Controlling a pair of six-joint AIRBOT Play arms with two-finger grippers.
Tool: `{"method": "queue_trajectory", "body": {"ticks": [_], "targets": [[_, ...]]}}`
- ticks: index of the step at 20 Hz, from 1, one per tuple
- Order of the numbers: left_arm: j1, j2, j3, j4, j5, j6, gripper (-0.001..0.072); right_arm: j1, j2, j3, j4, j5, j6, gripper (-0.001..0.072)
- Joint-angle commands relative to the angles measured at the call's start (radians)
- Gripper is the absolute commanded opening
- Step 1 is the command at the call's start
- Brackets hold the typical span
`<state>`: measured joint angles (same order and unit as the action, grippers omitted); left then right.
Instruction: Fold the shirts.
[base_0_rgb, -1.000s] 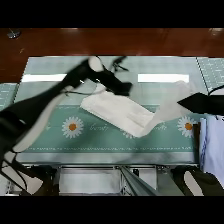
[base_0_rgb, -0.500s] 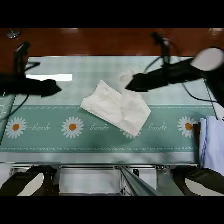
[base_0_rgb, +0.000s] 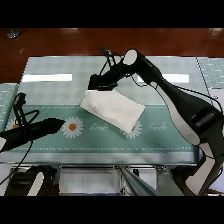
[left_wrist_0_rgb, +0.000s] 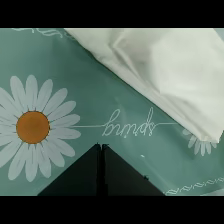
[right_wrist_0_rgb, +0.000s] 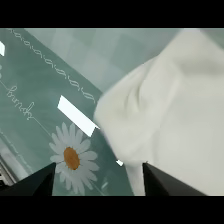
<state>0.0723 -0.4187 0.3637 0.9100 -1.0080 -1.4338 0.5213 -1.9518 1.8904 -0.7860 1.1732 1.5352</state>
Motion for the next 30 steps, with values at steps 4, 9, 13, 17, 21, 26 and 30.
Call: {"method": "queue_trajectory", "body": {"ticks": [4,9,13,17,21,26,30], "targets": [[0.002,0.019,-0.053,-0.021,0.039,-0.003,0.0021,-0.23,0.098,0.061,0.011,0.371,-0.016,0.062],[0.002,0.017,-0.053,-0.021,0.041,-0.003,0.0021,-0.46,0.529,-0.258,-0.404,0.392,-0.081,0.062],[0.002,0.01,-0.053,-0.021,0.04,-0.003,0.002,-0.531,0.922,-1.003,-0.491,-0.035,0.204,0.062],[0.002,-0.057,-0.053,-0.022,0.04,-0.003,0.002,-0.512,0.984,-1.474,0.054,-0.394,0.121,0.0619],[0.002,-0.159,-0.053,-0.051,0.04,0.013,0.002,-0.404,0.797,-1.429,0.274,-0.437,-0.04,0.0619],[0.002,-0.203,-0.053,-0.138,0.052,0.064,0.002,-0.274,0.505,-1.191,0.341,-0.403,-0.085,0.0527],[0.002,-0.203,-0.053,-0.137,0.058,0.065,0.0021,-0.232,0.38,-0.935,0.366,-0.261,-0.184,0.0031]]}}
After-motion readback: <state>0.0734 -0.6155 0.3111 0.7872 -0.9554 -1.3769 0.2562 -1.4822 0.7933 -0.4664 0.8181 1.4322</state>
